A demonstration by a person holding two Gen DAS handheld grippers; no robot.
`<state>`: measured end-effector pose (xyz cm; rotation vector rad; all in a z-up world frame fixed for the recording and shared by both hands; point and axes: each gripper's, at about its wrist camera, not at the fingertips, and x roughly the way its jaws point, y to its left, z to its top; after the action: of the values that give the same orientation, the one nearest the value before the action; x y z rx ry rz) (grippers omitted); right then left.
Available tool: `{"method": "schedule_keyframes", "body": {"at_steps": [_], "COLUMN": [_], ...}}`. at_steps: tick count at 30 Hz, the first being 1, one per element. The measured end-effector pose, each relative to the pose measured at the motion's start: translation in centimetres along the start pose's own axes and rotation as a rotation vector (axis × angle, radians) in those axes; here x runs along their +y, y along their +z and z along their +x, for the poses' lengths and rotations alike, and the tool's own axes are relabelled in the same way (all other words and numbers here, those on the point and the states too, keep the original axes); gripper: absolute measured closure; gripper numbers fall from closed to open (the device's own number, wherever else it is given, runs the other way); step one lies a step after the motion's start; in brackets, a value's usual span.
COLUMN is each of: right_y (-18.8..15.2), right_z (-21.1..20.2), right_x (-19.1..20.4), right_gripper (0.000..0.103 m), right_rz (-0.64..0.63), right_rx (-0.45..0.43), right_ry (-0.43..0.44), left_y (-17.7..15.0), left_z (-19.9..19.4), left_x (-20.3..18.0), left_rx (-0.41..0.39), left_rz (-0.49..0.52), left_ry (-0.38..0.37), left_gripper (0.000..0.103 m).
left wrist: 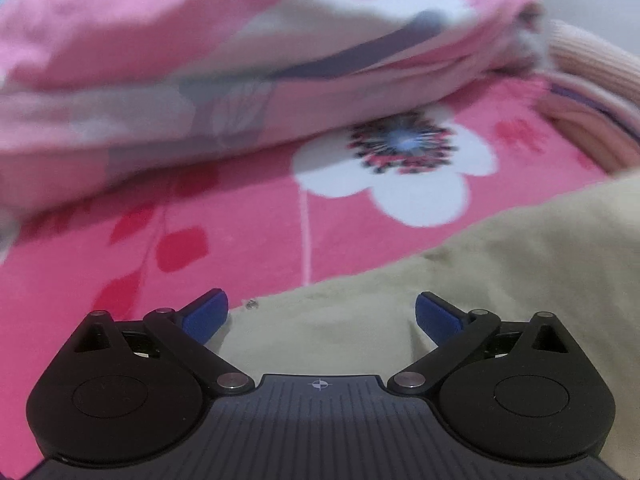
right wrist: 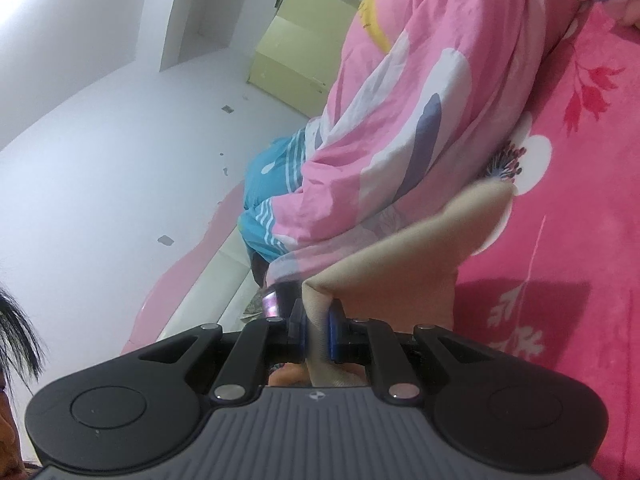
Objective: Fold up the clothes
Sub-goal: 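Lift the pinched trouser end with the right tool and fold it over, then lower the folded end onto the trousers and open the right tool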
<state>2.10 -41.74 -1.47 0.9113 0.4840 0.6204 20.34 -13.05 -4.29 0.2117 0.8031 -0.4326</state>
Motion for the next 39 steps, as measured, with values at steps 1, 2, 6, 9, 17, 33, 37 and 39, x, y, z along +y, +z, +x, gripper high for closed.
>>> {"method": "schedule_keyframes", "body": {"at_steps": [1, 2, 6, 9, 17, 33, 37, 39], "right_y": [0.0, 0.0, 0.1, 0.0, -0.6, -7.1, -10.1, -9.9], "right_z": [0.1, 0.2, 0.7, 1.2, 4.0, 25.5, 30.4, 29.9], "right_x": [-0.2, -0.3, -0.5, -0.2, 1.8, 3.8, 3.0, 3.7], "right_gripper": [0.092, 0.092, 0.092, 0.092, 0.092, 0.091, 0.076, 0.062], "right_rz": [0.004, 0.008, 0.015, 0.009, -0.007, -0.085, -0.097, -0.083], "right_rx": [0.0, 0.0, 0.002, 0.009, 0.055, 0.408, 0.524, 0.504], "right_ry": [0.006, 0.013, 0.023, 0.019, 0.041, -0.008, -0.113, -0.084], "left_y": [-0.4, -0.9, -3.4, -4.1, -4.9, -10.5, -13.7, -15.1], "left_z": [-0.6, -0.7, -0.1, -0.5, -9.7, -29.4, -24.0, -21.2], "left_x": [-0.8, -1.7, -5.6, -6.3, 1.6, 15.5, 15.8, 15.9], "left_rx": [0.0, -0.004, -0.034, -0.036, -0.084, -0.196, -0.172, -0.168], "left_rz": [0.061, 0.115, 0.3, 0.332, 0.158, 0.025, -0.143, -0.244], "left_ry": [-0.018, -0.013, 0.06, 0.083, 0.149, 0.53, 0.317, 0.209], "left_gripper": [0.001, 0.001, 0.0, 0.0, 0.001, 0.0, 0.0, 0.001]}}
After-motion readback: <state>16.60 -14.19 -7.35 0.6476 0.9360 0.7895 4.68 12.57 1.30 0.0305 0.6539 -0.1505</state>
